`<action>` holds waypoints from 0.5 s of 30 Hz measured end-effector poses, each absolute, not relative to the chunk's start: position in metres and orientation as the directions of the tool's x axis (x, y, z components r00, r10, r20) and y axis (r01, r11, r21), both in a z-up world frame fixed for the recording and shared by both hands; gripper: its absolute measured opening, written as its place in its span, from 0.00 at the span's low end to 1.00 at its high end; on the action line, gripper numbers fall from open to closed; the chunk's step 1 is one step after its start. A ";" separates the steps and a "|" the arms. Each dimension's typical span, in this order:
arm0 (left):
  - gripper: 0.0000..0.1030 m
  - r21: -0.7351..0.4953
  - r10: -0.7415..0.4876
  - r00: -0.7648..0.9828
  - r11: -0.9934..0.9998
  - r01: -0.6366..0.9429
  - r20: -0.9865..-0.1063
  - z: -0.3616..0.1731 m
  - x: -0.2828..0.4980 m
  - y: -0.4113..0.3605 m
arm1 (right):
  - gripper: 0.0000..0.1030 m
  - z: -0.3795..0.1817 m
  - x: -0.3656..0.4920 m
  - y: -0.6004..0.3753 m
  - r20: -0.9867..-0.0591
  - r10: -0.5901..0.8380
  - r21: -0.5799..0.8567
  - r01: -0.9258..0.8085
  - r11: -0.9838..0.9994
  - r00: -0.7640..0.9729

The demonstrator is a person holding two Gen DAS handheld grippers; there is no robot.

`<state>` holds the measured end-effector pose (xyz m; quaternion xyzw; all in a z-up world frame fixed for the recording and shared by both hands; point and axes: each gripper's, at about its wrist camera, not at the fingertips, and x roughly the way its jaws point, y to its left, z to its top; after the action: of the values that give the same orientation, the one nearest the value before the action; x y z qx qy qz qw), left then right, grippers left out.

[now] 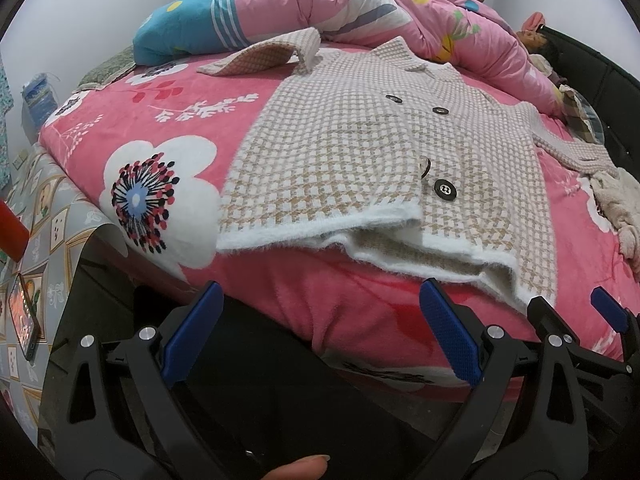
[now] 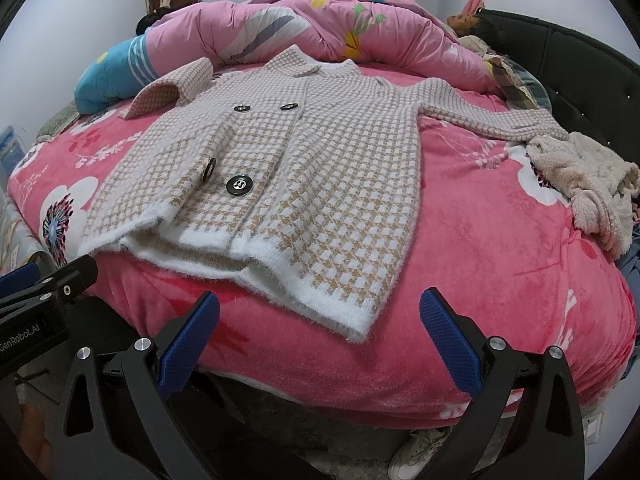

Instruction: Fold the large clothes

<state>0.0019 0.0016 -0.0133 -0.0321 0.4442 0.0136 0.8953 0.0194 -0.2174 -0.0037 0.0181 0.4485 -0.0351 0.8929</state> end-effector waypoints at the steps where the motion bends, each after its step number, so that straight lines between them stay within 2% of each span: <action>1: 0.92 -0.045 -0.003 0.604 0.998 -0.053 -0.797 -0.013 0.002 0.002 | 0.95 -0.003 0.019 -0.217 -0.803 -0.047 0.001 0.079 0.997 0.595; 15: 0.92 -0.042 0.002 0.604 0.997 -0.059 -0.797 -0.013 0.005 0.008 | 0.95 -0.004 0.021 -0.218 -0.801 -0.048 -0.001 0.079 0.997 0.596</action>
<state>0.0047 0.0084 -0.0125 -0.0320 0.4446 0.0170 0.8950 0.0209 -0.2184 -0.0036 0.0171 0.4479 -0.0357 0.8932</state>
